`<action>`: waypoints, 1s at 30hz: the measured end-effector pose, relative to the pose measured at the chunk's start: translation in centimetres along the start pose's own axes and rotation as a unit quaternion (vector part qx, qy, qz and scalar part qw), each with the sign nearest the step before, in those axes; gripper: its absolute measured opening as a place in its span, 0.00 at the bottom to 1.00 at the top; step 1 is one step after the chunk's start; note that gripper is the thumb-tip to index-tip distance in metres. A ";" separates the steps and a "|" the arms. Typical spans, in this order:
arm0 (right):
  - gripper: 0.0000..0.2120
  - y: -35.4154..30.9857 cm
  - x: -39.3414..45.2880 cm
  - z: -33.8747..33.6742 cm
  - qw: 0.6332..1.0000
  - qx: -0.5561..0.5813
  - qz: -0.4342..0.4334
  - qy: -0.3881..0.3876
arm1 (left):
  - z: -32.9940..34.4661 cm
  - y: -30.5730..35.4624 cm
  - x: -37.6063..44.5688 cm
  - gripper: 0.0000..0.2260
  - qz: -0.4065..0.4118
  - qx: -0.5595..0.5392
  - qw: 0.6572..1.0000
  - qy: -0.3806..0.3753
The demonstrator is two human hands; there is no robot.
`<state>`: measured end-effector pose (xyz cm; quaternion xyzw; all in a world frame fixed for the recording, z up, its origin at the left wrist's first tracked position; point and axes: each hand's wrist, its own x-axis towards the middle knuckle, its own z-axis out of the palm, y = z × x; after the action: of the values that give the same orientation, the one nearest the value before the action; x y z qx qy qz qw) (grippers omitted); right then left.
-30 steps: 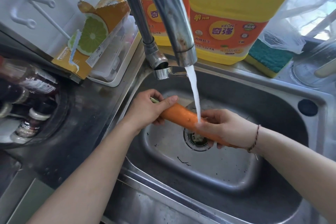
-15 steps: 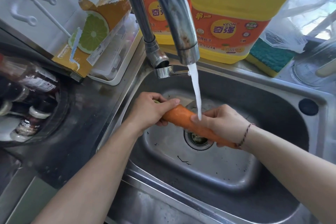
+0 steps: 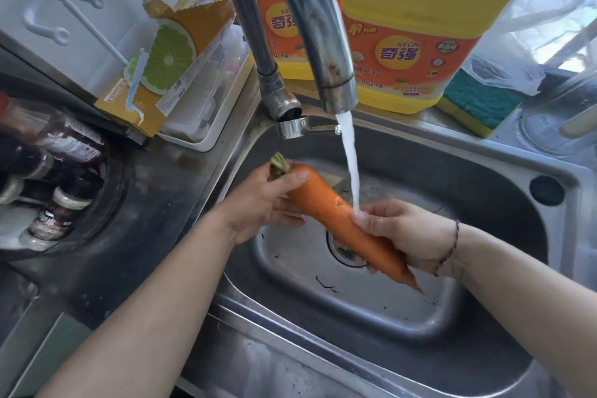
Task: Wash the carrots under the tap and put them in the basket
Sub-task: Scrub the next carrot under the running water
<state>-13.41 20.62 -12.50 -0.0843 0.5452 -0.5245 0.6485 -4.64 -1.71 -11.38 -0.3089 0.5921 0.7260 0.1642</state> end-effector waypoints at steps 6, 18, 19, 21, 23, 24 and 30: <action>0.26 0.8 -0.4 -0.9 0.982 0.138 -0.039 -0.124 | 0.5 0.2 0.2 0.21 0.045 -0.068 0.995 0.063; 0.20 -0.5 -2.7 -1.9 0.995 -0.069 -0.031 0.063 | 0.2 -0.4 1.1 0.17 0.004 -0.109 0.979 0.172; 0.19 -0.6 -2.8 -2.0 0.995 -0.059 -0.024 0.081 | 0.1 -0.5 1.0 0.16 0.005 -0.117 0.980 0.160; 0.17 -0.5 -2.9 -1.9 0.992 -0.045 -0.013 0.113 | -0.1 -0.6 0.7 0.16 0.010 -0.139 0.981 0.137; 0.15 -0.4 -2.9 -1.5 0.991 0.001 -0.012 0.131 | -0.2 -0.4 0.4 0.21 0.021 -0.157 0.981 0.113; 0.14 -0.4 -2.9 -1.3 0.990 0.013 -0.015 0.137 | -0.3 -0.4 0.2 0.23 0.028 -0.163 0.981 0.102; 0.17 -0.8 -2.9 -0.2 0.991 0.120 -0.013 0.053 | -1.5 0.0 -0.6 0.15 0.095 -0.195 0.973 0.075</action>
<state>-13.67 22.58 -10.23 0.0149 0.5112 -0.5978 0.6174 -3.78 -3.08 -11.17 -0.3308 0.4769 0.8142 -0.0142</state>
